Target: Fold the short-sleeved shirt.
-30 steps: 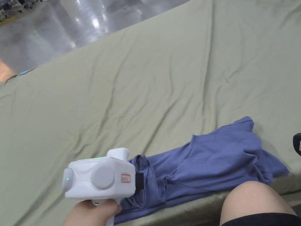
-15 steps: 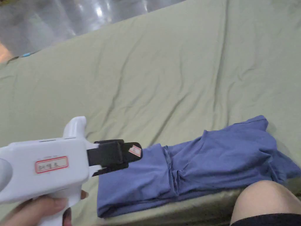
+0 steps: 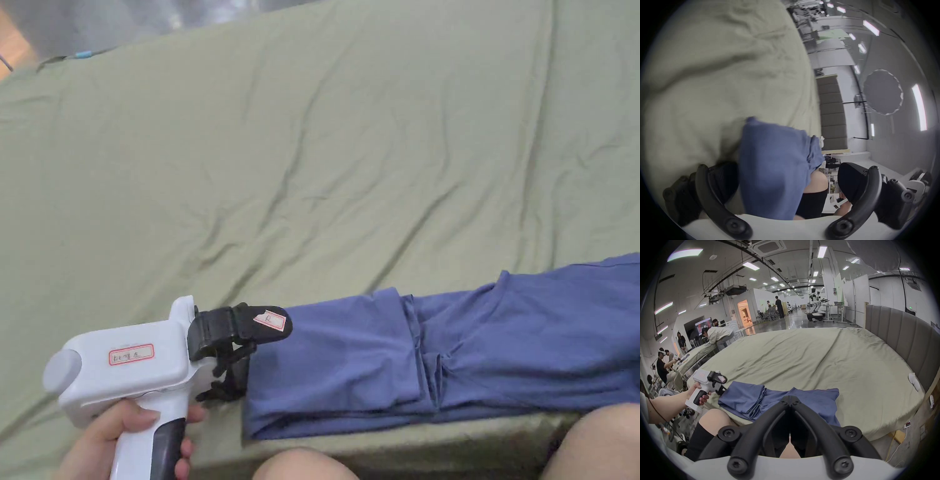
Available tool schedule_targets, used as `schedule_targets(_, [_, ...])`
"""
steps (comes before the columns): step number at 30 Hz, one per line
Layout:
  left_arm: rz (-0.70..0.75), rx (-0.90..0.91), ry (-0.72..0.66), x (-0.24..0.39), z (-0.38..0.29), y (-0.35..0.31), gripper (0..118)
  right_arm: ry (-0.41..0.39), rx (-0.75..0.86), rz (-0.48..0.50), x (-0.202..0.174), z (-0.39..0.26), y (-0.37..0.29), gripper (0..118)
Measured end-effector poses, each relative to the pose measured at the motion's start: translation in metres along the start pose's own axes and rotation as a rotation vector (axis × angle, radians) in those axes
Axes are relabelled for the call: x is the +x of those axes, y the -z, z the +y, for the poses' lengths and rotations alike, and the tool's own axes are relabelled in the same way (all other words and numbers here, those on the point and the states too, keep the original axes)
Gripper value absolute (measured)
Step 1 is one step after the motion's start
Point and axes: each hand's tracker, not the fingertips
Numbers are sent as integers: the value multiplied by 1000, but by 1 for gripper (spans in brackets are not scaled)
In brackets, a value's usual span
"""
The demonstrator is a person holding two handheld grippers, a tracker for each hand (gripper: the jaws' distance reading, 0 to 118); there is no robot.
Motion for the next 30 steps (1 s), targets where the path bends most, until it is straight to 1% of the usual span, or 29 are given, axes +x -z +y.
schedule_targets(2, [29,-42,11,1,-1,12,118,-19,-22,-3,-2,1,6,2])
schedule_targets(4, [79,-74,97,12,-2,18,118,-19,-33,-12,-3,3,11,2])
schedule_targets(5, [118,-76,130,18,-3,19,112,-14,-36,-14,-4,4,12,2])
schedule_targets(6, [183,-74,145,16,-4,15,75,-8,-35,-11,-6,6,12,2])
schedule_targets(7, [250,-98,125,12,-4,20,11,-3,-28,1,-7,7,11,2])
schedule_targets(8, [229,-102,87,8,-3,21,11,-4,-24,11,-9,8,10,2])
schedule_targets(9, [165,-109,61,7,-1,16,11,-10,-22,15,-12,9,10,2])
schedule_targets(11, [180,-84,88,13,2,4,11,-40,-16,6,-18,10,7,2])
schedule_targets(13, [209,-87,147,25,5,-5,11,-54,-11,-3,-20,11,5,2])
schedule_targets(15, [280,-74,194,35,12,-25,11,-50,-7,0,-20,11,2,2])
schedule_targets(16, [316,-59,194,38,18,-37,11,-45,-4,2,-20,10,1,2])
schedule_targets(18, [387,-34,168,40,31,-62,11,-37,1,5,-19,9,-1,2])
schedule_targets(23, [647,41,128,62,55,-118,11,-15,17,31,-12,3,-3,2])
schedule_targets(26, [743,24,181,102,54,-116,11,-4,21,51,-6,-1,-4,2])
schedule_targets(28, [786,19,227,130,50,-100,11,2,28,59,-1,-3,-5,2])
schedule_targets(30, [830,36,243,155,45,-79,11,20,38,70,5,-4,-8,2])
